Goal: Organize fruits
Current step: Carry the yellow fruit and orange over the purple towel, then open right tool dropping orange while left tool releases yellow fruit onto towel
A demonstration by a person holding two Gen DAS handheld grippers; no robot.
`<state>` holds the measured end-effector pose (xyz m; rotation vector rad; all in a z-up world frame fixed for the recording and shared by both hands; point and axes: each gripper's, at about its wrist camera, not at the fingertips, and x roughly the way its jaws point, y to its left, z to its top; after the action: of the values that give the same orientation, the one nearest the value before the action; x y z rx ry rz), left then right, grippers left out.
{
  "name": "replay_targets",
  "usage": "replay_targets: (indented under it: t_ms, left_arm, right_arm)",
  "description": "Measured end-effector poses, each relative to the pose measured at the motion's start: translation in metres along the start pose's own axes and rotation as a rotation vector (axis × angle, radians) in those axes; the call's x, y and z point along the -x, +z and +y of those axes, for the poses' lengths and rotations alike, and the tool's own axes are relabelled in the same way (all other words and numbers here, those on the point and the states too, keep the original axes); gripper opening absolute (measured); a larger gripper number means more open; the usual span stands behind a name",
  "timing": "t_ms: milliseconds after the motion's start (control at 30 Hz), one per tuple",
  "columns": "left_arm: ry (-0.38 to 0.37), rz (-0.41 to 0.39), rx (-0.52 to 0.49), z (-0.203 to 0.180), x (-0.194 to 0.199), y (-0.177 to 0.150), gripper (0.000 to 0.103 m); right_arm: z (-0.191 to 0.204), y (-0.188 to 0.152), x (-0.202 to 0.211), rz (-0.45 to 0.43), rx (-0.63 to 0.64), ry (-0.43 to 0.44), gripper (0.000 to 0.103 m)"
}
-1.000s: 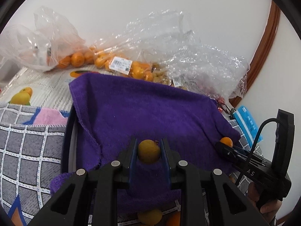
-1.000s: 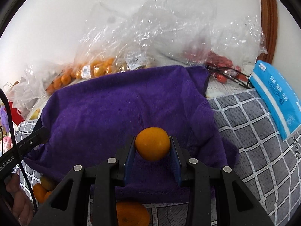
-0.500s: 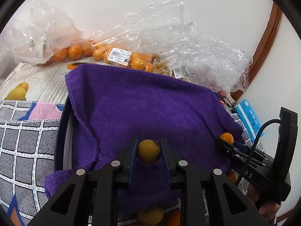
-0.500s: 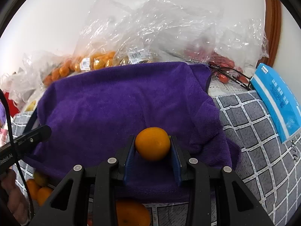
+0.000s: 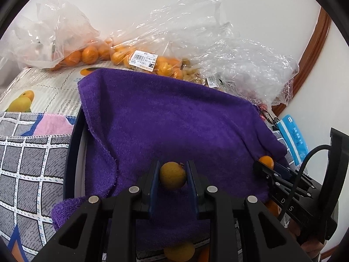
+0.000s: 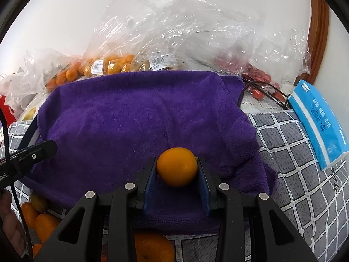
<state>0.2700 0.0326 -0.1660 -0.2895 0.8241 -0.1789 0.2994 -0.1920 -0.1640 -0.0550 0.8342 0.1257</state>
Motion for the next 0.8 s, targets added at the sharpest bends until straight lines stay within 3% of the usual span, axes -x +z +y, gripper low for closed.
replay_targets:
  t_ms: [333,800]
  left_arm:
    - [0.007,0.006,-0.013,-0.0006,-0.0018,0.0,0.024]
    - [0.004,0.003,-0.025,-0.0016,-0.0023,-0.001,0.024]
  right_arm:
    - [0.0011,0.0,0.0048,-0.023,0.01,-0.005,0.047]
    - [0.0028,-0.0002,0.0057,-0.032,0.016,-0.011,0.048]
